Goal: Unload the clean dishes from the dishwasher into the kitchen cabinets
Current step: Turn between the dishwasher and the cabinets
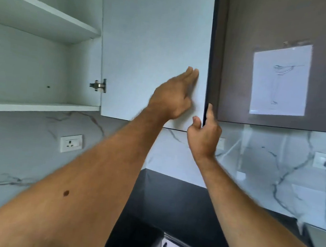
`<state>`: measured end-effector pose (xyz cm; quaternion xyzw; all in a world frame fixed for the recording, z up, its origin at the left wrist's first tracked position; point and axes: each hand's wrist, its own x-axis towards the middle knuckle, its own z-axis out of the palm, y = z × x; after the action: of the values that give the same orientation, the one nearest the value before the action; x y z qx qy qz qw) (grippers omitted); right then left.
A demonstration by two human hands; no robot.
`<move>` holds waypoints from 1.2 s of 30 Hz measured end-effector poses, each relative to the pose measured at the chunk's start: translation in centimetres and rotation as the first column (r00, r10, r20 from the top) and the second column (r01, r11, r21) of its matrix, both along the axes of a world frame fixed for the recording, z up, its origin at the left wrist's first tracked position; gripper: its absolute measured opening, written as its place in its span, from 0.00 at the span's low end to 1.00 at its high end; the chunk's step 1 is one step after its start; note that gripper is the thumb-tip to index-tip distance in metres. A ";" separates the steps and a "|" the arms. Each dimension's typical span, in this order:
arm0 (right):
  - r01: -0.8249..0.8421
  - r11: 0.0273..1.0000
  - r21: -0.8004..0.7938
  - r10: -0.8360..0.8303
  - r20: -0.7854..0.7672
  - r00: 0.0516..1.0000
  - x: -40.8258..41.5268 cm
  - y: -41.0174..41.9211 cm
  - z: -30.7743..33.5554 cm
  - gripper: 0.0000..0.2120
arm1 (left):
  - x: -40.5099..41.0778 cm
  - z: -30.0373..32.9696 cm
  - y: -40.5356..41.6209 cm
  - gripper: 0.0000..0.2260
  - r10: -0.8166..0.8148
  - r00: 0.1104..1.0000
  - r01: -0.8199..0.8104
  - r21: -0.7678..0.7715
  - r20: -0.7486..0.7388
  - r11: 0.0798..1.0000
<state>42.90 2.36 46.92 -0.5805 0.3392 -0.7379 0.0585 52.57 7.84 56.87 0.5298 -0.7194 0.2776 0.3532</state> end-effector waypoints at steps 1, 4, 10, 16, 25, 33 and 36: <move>0.032 0.998 0.051 -0.029 -0.057 0.998 -0.9 -1.6 0.2 0.26 | 0.4 -0.5 -1.5 0.36 -0.010 0.999 0.008 0.065 0.043 0.998; 0.086 0.988 0.132 -0.059 -0.203 0.977 -2.7 -5.5 0.8 0.28 | 1.1 -2.4 -5.4 0.38 -0.032 0.999 0.030 0.172 0.012 0.985; 0.069 0.974 0.217 -0.004 -0.286 0.958 -4.1 -10.4 1.0 0.32 | 0.7 -4.5 -9.9 0.39 -0.121 0.989 0.135 0.186 -0.087 0.973; 0.102 0.962 0.255 -0.011 -0.334 0.943 -4.6 -12.0 1.0 0.33 | 1.1 -5.2 -12.4 0.36 -0.135 0.989 0.144 0.202 -0.057 0.969; 0.155 0.892 0.424 0.060 -0.451 0.891 -4.7 -12.4 0.9 0.39 | 2.7 -6.9 -15.1 0.36 -0.145 0.989 0.136 0.316 0.003 0.939; 0.248 0.821 0.514 0.140 -0.603 0.786 -5.5 -9.1 2.1 0.40 | 2.5 -7.3 -16.2 0.37 -0.122 0.992 0.107 0.307 0.029 0.946; 0.284 0.827 0.485 0.102 -0.626 0.773 -5.9 -8.1 2.0 0.37 | 1.9 -8.0 -16.2 0.37 -0.128 0.992 0.122 0.273 0.004 0.954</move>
<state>37.03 -5.69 48.91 -0.7315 0.5668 -0.3725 0.0700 54.47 -8.39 48.92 0.5237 -0.7865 0.1587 0.2862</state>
